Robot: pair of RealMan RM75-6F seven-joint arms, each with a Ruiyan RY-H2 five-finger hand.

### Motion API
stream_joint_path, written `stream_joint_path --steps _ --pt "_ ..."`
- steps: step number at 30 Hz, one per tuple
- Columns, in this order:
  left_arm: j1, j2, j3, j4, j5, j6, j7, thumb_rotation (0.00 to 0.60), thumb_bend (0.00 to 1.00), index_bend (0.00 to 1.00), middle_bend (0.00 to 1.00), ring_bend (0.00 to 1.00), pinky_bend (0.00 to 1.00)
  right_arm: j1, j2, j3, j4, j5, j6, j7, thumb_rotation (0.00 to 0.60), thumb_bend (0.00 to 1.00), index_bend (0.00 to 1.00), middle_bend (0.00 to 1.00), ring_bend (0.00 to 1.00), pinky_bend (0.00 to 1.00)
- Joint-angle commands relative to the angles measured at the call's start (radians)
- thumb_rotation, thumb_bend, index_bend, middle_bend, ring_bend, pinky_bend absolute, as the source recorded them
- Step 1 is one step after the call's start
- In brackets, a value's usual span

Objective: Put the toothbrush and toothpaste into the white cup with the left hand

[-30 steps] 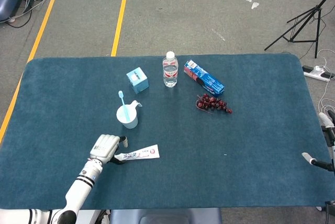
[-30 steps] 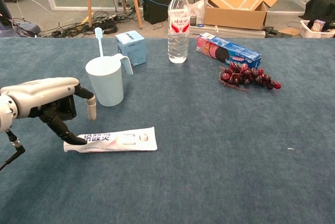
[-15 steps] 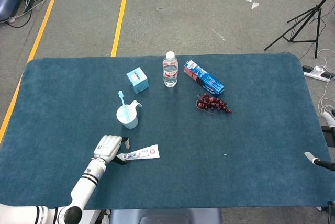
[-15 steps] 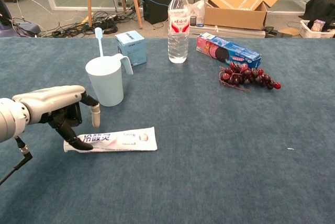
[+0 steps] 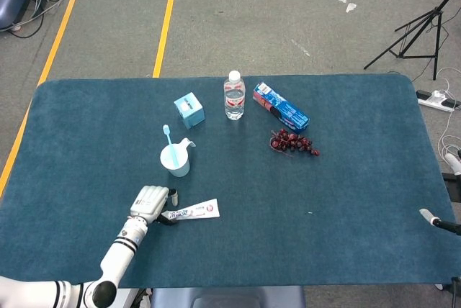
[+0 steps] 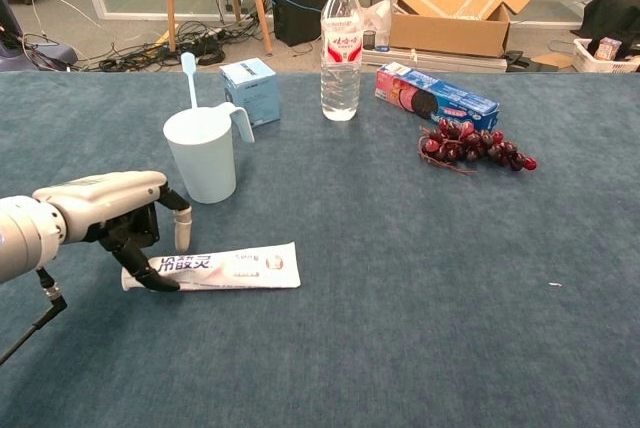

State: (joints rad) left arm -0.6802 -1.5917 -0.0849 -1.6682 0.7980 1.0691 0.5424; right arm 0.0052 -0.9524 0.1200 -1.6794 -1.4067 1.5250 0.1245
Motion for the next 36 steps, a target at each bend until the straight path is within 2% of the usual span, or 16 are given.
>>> stream_joint_path --steps 1,9,15,27,36 --pt "0.002 -0.006 0.001 0.011 0.006 0.002 -0.004 0.600 0.00 0.52 1.00 1.00 1.00 0.000 0.000 0.000 0.000 0.001 -0.001 0.001 0.600 0.00 0.01 0.00 0.00 0.26" --pt "0.008 -0.005 0.005 0.022 0.015 -0.009 -0.019 0.600 0.00 0.59 1.00 1.00 1.00 0.000 0.000 0.001 0.000 0.001 -0.001 0.001 0.600 0.00 0.01 0.00 0.00 0.26" --pt "0.008 -0.004 0.005 0.026 0.012 -0.021 -0.023 0.600 0.00 0.59 1.00 1.00 1.00 0.000 0.000 0.001 0.000 0.001 -0.002 0.000 0.600 0.00 0.01 0.00 0.00 0.26" --pt "0.010 -0.005 0.003 0.028 0.009 -0.025 -0.030 0.600 0.25 0.64 1.00 1.00 1.00 0.001 -0.001 0.002 0.001 0.003 -0.004 -0.001 0.600 0.00 0.01 0.00 0.00 0.26" --pt "0.014 -0.009 0.006 0.033 0.018 -0.012 -0.024 0.600 0.28 0.75 1.00 1.00 1.00 0.001 -0.002 0.003 0.002 0.004 -0.003 -0.003 0.600 0.00 0.01 0.00 0.00 0.26"
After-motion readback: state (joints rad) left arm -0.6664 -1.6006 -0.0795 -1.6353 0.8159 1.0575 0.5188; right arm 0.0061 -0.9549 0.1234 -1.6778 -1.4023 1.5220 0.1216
